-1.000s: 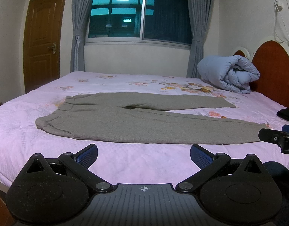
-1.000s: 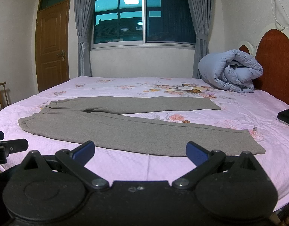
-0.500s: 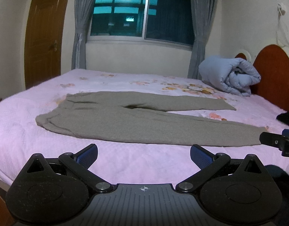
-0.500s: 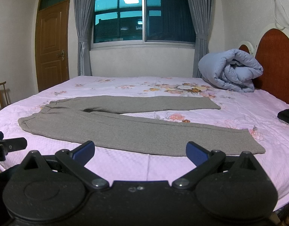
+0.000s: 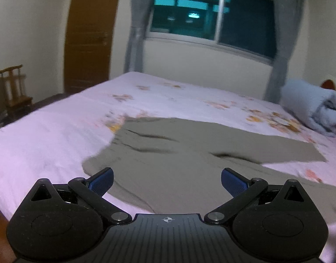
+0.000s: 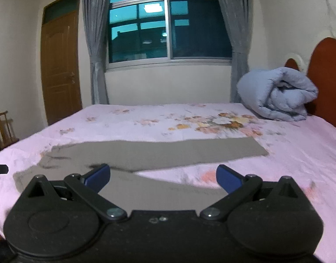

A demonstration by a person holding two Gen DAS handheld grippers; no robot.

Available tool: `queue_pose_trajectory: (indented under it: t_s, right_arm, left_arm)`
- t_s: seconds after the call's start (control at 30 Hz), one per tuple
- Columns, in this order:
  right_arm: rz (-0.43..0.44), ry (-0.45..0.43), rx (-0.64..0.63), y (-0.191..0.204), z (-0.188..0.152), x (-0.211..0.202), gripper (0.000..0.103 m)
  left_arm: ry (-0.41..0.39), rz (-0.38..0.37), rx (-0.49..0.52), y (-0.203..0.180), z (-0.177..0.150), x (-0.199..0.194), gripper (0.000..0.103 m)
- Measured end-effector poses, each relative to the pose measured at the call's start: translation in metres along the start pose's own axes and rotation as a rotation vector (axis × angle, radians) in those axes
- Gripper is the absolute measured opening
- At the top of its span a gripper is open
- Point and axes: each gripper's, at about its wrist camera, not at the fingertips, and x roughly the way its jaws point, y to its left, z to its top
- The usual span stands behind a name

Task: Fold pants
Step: 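Lower both tools to the pant leg cuffs and close both grippers on them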

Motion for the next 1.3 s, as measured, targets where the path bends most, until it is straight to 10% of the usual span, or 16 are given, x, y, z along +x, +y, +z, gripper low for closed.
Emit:
queue_pose_trajectory:
  t_s: [0.4,0.53,0.9,1.03,1.3]
  right_arm:
    - [0.069,0.029,-0.041,0.023,0.047,0.124,0.097]
    - [0.043,0.054,-0.039,0.025,0.054,0.176,0.097]
    - [0.031,0.169,-0.078,0.018,0.044,0.313,0.097]
    - [0.033,0.207,-0.071,0.010,0.037,0.351,0.097]
    - [0.135,0.225,-0.072,0.016,0.034,0.387,0.097]
  left_arm:
    - [-0.073,0.095,0.017,0.035,0.072,0.122,0.103]
    - [0.007,-0.007,0.013,0.046,0.092,0.196,0.103]
    - [0.147,0.026,-0.085,0.075,0.099,0.376,0.102]
    - [0.230,0.028,-0.093,0.076,0.097,0.419,0.044]
    - [0.200,-0.016,-0.079,0.075,0.095,0.421,0.015]
